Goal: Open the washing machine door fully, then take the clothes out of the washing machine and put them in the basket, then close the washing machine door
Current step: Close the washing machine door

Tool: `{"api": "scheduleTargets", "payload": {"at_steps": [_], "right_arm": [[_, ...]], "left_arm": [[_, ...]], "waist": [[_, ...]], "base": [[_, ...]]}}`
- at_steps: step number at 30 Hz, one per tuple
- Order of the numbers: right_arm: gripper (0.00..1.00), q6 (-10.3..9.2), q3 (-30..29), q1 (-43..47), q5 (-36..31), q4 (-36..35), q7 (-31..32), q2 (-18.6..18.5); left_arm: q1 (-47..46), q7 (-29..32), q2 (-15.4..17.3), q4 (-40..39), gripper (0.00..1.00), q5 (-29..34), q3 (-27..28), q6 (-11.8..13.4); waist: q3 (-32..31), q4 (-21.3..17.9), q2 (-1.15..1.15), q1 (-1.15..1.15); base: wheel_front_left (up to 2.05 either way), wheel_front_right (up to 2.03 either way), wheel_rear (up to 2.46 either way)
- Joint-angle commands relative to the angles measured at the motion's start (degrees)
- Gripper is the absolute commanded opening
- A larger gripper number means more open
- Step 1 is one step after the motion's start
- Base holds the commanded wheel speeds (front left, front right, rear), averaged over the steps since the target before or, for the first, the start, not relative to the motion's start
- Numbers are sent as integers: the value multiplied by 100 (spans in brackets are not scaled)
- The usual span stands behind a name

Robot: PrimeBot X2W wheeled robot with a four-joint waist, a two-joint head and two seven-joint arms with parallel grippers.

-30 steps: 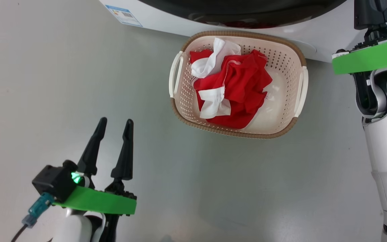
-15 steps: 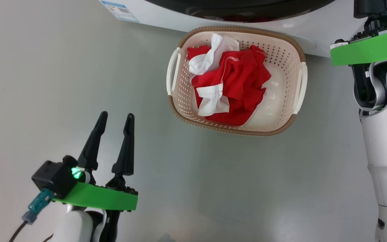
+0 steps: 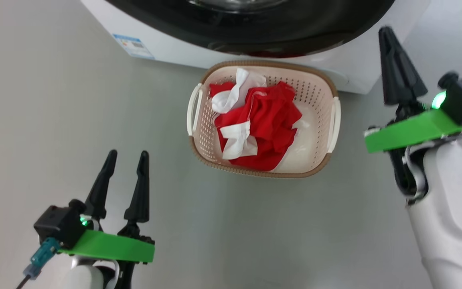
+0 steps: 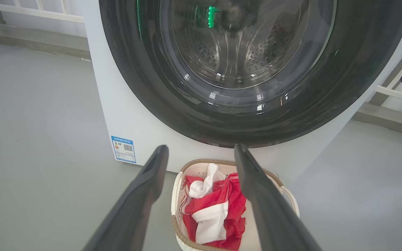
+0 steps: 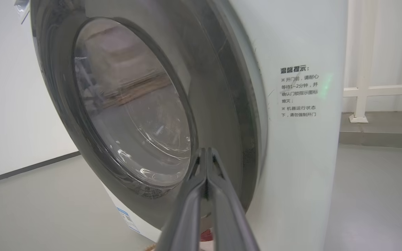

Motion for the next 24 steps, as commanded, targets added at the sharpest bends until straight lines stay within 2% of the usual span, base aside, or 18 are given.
{"api": "scheduleTargets", "payload": {"at_steps": [1,13,24], "right_arm": [[100,-6,125,212,25,-193,-29,105],[100,-6,384,1357,102,-303,-29,82],[100,-6,362,2217,207,-497,-29,-18]], "left_arm": [[129,-45,151,-83,100,90,242,-31],[508,-45,403,-32,100,227,464,-31],[787,-45,639,41,100,219,417,-31]], "waist": [[-293,-213,0,0],[-1020,-709,0,0],[-1473,-1021,0,0]], "base": [[0,0,0],[0,0,0],[0,0,0]]}}
